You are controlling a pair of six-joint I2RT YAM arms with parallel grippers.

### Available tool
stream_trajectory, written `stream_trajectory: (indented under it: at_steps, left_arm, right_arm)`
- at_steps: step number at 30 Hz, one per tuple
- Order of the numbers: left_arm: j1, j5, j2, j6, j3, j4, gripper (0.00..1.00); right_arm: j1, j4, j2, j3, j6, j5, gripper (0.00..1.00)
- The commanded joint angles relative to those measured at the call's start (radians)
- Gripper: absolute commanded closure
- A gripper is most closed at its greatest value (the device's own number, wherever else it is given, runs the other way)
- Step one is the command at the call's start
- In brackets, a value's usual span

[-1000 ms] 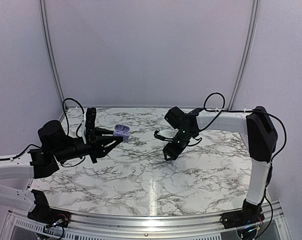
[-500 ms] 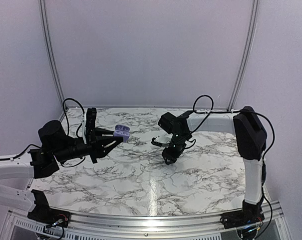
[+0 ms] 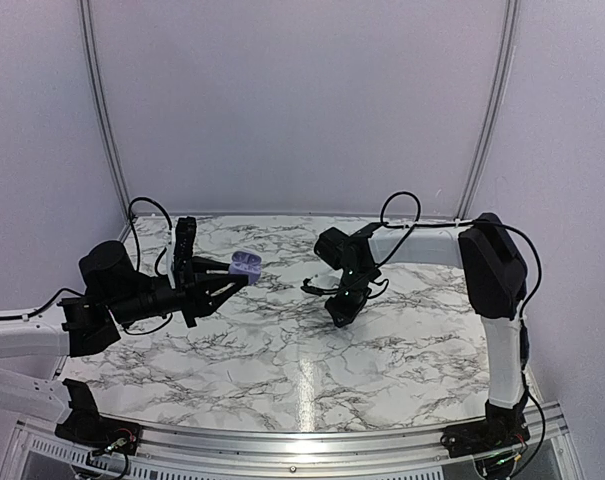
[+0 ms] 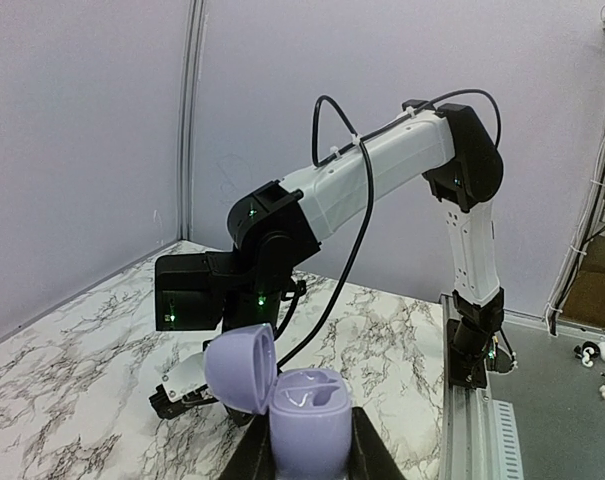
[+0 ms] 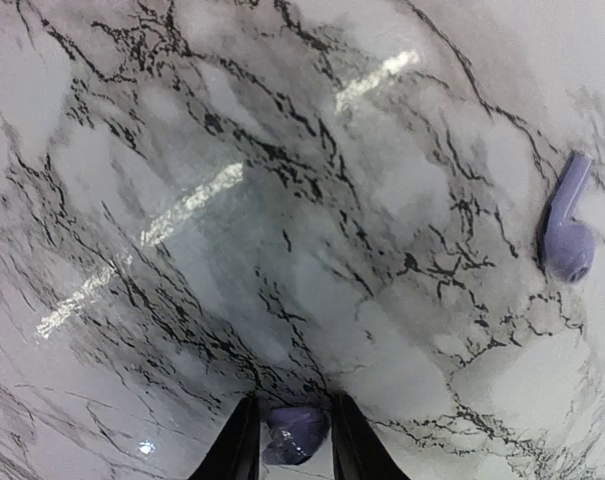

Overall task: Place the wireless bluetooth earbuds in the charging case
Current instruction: Pick up the left earbud from the center of the board, then insert the left earbud into the left side groove of the charging case.

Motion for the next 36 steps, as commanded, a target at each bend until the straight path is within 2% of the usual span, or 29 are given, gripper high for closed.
stream_trajectory:
  at_steps: [1, 7, 13, 20, 26, 30, 36]
  left_arm:
    - [0.000, 0.000, 0.001, 0.005, 0.003, 0.004, 0.95]
    - [0.001, -0.036, -0.024, 0.030, -0.015, 0.005, 0.96]
    - [0.000, -0.046, -0.048, 0.093, -0.031, 0.020, 0.96]
    - [-0.011, -0.016, -0.080, 0.219, -0.045, 0.031, 0.97]
    - [-0.020, 0.016, -0.126, 0.300, -0.058, 0.026, 0.98]
    - [-0.024, 0.041, -0.143, 0.330, -0.055, 0.016, 0.98]
    - [-0.032, 0.087, -0.132, 0.318, -0.042, 0.014, 0.98]
  right_arm:
    - [0.009, 0.006, -0.010, 0.024, -0.007, -0.033, 0.78]
    - [-0.001, 0.105, -0.119, -0.013, 0.005, -0.091, 0.87]
    - [-0.002, 0.301, -0.317, -0.096, -0.007, -0.113, 0.91]
    - [0.023, 0.725, -0.663, -0.321, -0.021, -0.314, 0.92]
    - [0.073, 0.997, -0.886, -0.466, -0.018, -0.461, 0.93]
    - [0.140, 1.116, -0.943, -0.509, -0.028, -0.509, 0.93]
    - [0.253, 1.236, -0.934, -0.507, -0.038, -0.553, 0.93]
